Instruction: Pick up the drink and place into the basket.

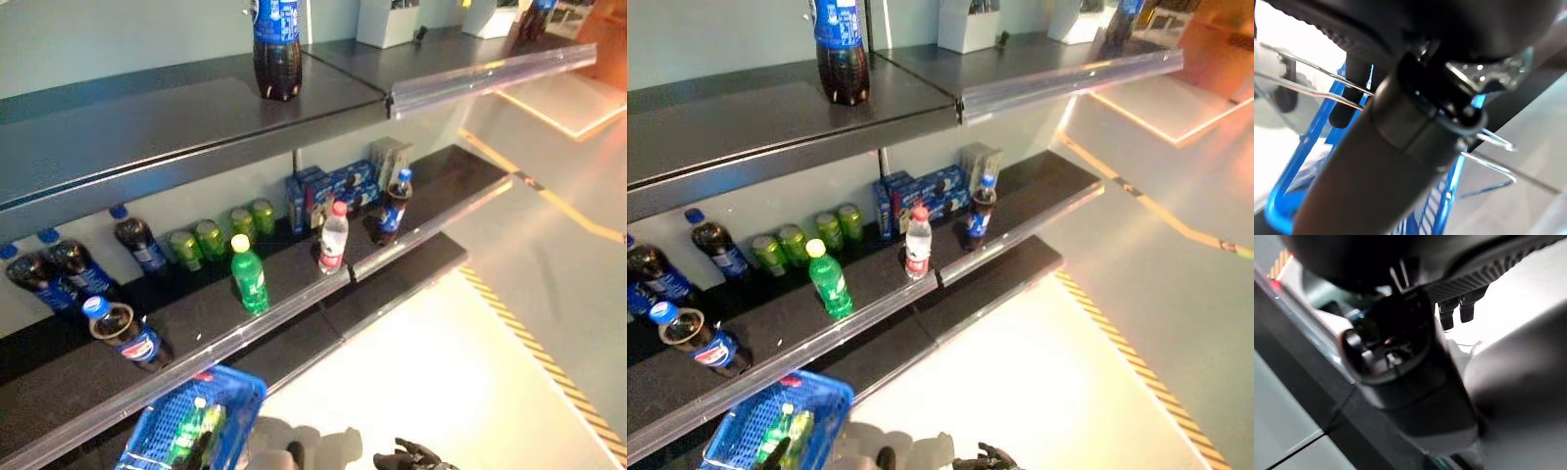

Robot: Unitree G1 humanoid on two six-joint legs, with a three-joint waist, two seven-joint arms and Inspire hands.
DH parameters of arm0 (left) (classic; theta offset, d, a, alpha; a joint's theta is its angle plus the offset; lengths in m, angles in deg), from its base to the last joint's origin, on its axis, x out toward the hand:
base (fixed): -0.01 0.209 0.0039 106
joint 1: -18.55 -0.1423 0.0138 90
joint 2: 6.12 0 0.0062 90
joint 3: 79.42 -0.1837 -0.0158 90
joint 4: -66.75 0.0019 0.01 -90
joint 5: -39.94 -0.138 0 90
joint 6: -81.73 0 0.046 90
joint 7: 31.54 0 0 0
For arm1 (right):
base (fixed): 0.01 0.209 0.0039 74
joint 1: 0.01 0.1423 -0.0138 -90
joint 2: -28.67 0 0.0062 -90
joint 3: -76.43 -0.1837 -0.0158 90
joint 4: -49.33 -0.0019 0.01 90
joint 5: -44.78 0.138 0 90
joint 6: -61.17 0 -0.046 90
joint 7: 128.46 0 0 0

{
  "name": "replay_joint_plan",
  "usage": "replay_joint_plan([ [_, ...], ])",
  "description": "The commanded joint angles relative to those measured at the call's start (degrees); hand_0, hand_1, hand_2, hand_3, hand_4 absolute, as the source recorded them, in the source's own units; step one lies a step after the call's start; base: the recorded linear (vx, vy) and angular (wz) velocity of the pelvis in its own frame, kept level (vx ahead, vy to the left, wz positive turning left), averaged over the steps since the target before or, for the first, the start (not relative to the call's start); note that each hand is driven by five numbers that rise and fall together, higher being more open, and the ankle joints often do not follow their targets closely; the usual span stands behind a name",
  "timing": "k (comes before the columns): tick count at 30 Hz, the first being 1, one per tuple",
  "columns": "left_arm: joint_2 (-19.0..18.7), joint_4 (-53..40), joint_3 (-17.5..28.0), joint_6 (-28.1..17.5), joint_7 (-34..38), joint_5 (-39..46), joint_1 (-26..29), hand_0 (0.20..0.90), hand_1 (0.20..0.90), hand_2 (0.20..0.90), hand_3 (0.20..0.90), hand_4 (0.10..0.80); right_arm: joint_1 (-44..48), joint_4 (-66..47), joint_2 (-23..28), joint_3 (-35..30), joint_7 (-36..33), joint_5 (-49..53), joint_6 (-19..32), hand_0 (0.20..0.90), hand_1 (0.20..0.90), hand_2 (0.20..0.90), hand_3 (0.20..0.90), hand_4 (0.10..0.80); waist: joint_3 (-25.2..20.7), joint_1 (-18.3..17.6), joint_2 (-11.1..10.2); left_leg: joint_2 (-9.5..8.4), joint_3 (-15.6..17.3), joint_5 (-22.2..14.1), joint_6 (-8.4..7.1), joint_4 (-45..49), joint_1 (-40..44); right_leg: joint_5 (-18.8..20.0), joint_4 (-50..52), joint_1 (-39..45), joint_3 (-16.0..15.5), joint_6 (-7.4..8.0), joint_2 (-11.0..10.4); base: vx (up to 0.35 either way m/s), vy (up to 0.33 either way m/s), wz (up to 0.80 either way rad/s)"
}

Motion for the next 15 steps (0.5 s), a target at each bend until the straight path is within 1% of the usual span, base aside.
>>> replay_joint_plan([
  [1, 0.67, -6.60, -2.24, -3.86, -2.16, 0.51, 0.71, 0.300, 0.300, 0.300, 0.200, 0.100, 0.90, -0.95, 2.04, -2.27, -0.42, 2.48, 1.22, 0.900, 0.900, 0.900, 0.900, 0.800, -2.37, 0.99, 5.95, 0.22, 2.30, 3.76, 0.33, -2.76, -3.00, 25.46, -19.12, 2.73, -8.91, -3.51, -5.80, 0.132, -0.313, 0.70],
  [2, 0.68, -7.02, -2.61, -3.83, -2.24, 0.77, 1.33, 0.300, 0.300, 0.300, 0.200, 0.100, 1.11, -0.72, 2.23, -2.78, 0.06, 2.49, 1.72, 0.900, 0.900, 0.900, 0.900, 0.800, -1.95, 0.52, 6.86, 0.97, 0.25, 3.64, 0.05, -2.83, -2.00, 24.18, -22.02, 1.63, -8.55, -4.34, -8.05, 0.134, -0.380, 0.66],
  [3, 0.50, -7.07, -3.58, -3.73, -2.50, 1.07, 2.08, 0.300, 0.300, 0.300, 0.200, 0.100, 1.16, -0.63, 2.33, -2.91, -0.02, 3.04, 2.09, 0.900, 0.900, 0.900, 0.900, 0.800, -1.16, -0.41, 7.42, 1.33, -2.78, 3.34, -0.26, -2.82, -1.02, 23.12, -27.27, 0.67, -6.26, -5.52, -9.25, 0.116, -0.343, 0.63],
  [4, 0.31, -6.99, -4.26, -3.61, -2.68, 1.29, 2.62, 0.300, 0.300, 0.300, 0.200, 0.100, 1.09, -0.49, 2.44, -2.98, -0.39, 3.63, 2.53, 0.900, 0.900, 0.900, 0.900, 0.800, -0.99, -0.88, 7.94, 1.78, -4.53, 3.37, -0.59, -2.89, -0.99, 22.21, -29.60, 0.04, -4.79, -6.03, -9.37, 0.095, -0.274, 0.66],
  [5, 0.22, -6.93, -4.61, -3.52, -2.72, 1.64, 2.88, 0.300, 0.300, 0.300, 0.200, 0.100, 1.05, -0.41, 2.50, -3.01, -0.37, 3.51, 2.66, 0.900, 0.900, 0.900, 0.900, 0.800, -0.72, -1.29, 8.23, 1.95, -5.51, 3.29, -0.75, -2.90, -0.77, 21.65, -30.37, 0.04, -4.39, -6.23, -9.44, 0.071, -0.232, 1.18],
  [6, 0.25, -6.65, -4.93, -3.52, -2.69, 1.66, 3.46, 0.300, 0.300, 0.300, 0.200, 0.100, 0.85, -0.20, 2.55, -3.20, -0.59, 3.68, 3.09, 0.900, 0.900, 0.900, 0.900, 0.800, -0.45, -1.92, 8.57, 2.17, -7.69, 3.06, -0.89, -3.08, -0.51, 22.13, -32.68, 0.01, -2.09, -6.45, -10.73, 0.173, -0.534, 1.38],
  [7, 0.19, -6.61, -5.56, -3.49, -2.11, 2.53, 4.12, 0.300, 0.300, 0.300, 0.200, 0.100, 0.52, 0.34, 2.48, -2.97, -0.52, 3.81, 4.16, 0.900, 0.900, 0.900, 0.900, 0.800, -0.36, -3.49, 9.16, 3.70, -12.20, 2.99, -1.82, -4.75, 0.56, 23.93, -36.55, -0.57, 5.11, -5.72, -11.62, 0.192, -0.608, 1.68],
  [8, 0.01, -6.75, -5.88, -3.48, -1.88, 3.29, 4.11, 0.300, 0.300, 0.300, 0.200, 0.100, 0.58, 0.14, 2.51, -2.75, -0.25, 3.27, 3.93, 0.900, 0.900, 0.900, 0.900, 0.800, -0.29, -3.92, 9.19, 4.51, -12.96, 3.12, -2.28, -5.38, 1.24, 23.03, -37.47, 0.08, 5.94, -5.44, -11.30, 0.162, -0.507, 1.62],
  [9, 0.01, -6.75, -5.88, -3.48, -1.88, 3.29, 4.11, 0.300, 0.300, 0.300, 0.200, 0.100, 0.58, 0.14, 2.51, -2.75, -0.25, 3.26, 3.93, 0.900, 0.900, 0.900, 0.900, 0.800, -0.25, -3.95, 9.20, 4.52, -12.99, 3.13, -2.29, -5.41, 1.31, 23.02, -37.48, 0.14, 5.90, -5.45, -11.29, 0.125, -0.416, 1.39],
  [10, 0.23, -6.22, -4.89, -3.83, -2.06, 2.96, 3.88, 0.300, 0.300, 0.300, 0.200, 0.100, 0.74, 0.01, 2.75, -2.44, 0.47, 2.21, 3.37, 0.900, 0.900, 0.900, 0.900, 0.800, -0.61, -3.31, 8.50, 7.05, -12.66, 2.84, -4.22, -5.94, 2.13, 20.02, -41.21, 2.90, 2.95, -5.44, -11.70, 0.110, -0.399, 1.33],
  [11, 0.45, -6.00, -4.61, -4.34, -1.74, 3.16, 3.71, 0.300, 0.300, 0.300, 0.200, 0.100, 0.82, -0.26, 2.80, -2.14, 0.81, 1.68, 2.63, 0.900, 0.900, 0.900, 0.900, 0.800, -0.91, -3.07, 8.21, 8.10, -12.52, 3.25, -5.00, -6.10, 1.99, 19.53, -42.04, 3.66, 2.22, -5.67, -11.51, 0.145, -0.582, 1.05],
  [12, 0.80, -5.63, -4.65, -4.81, -1.79, 3.39, 3.50, 0.300, 0.300, 0.300, 0.200, 0.100, 0.83, -0.69, 2.83, -1.47, 0.79, 1.55, 1.65, 0.900, 0.900, 0.900, 0.900, 0.800, -1.03, -2.94, 7.89, 9.60, -12.59, 3.81, -5.82, -5.98, 1.56, 18.43, -42.17, 4.34, 2.37, -6.36, -10.40, 0.068, -0.575, 0.85],
  [13, 1.29, -5.25, -4.21, -4.81, -2.58, 3.75, 3.00, 0.300, 0.300, 0.300, 0.200, 0.100, 0.84, -1.09, 3.17, -0.24, 1.68, -0.23, 2.05, 0.900, 0.900, 0.900, 0.900, 0.800, -1.04, -2.25, 6.95, 11.73, -12.71, 4.77, -6.70, -5.10, 0.37, 17.62, -42.67, 4.86, 0.95, -7.65, -9.13, 0.033, -0.641, 0.47],
  [14, 1.68, -5.13, -4.35, -4.40, -2.98, 3.12, 2.70, 0.300, 0.300, 0.300, 0.200, 0.100, 0.99, -1.58, 3.68, 0.56, 1.56, 0.47, 2.35, 0.900, 0.900, 0.900, 0.900, 0.800, -0.72, -1.58, 6.28, 12.81, -12.50, 5.45, -7.05, -4.40, -0.83, 17.11, -43.08, 5.41, -0.85, -8.65, -8.52, -0.014, -0.548, 0.22],
  [15, 1.99, -4.95, -4.44, -4.13, -2.90, 2.09, 2.65, 0.300, 0.300, 0.300, 0.200, 0.100, 0.94, -1.93, 3.86, 0.66, 0.97, 1.30, 2.11, 0.900, 0.900, 0.900, 0.900, 0.800, -0.46, -1.29, 5.99, 13.02, -11.90, 5.83, -7.08, -3.85, -1.73, 17.00, -43.38, 5.83, -1.93, -9.11, -8.15, -0.043, -0.362, 0.66],
])
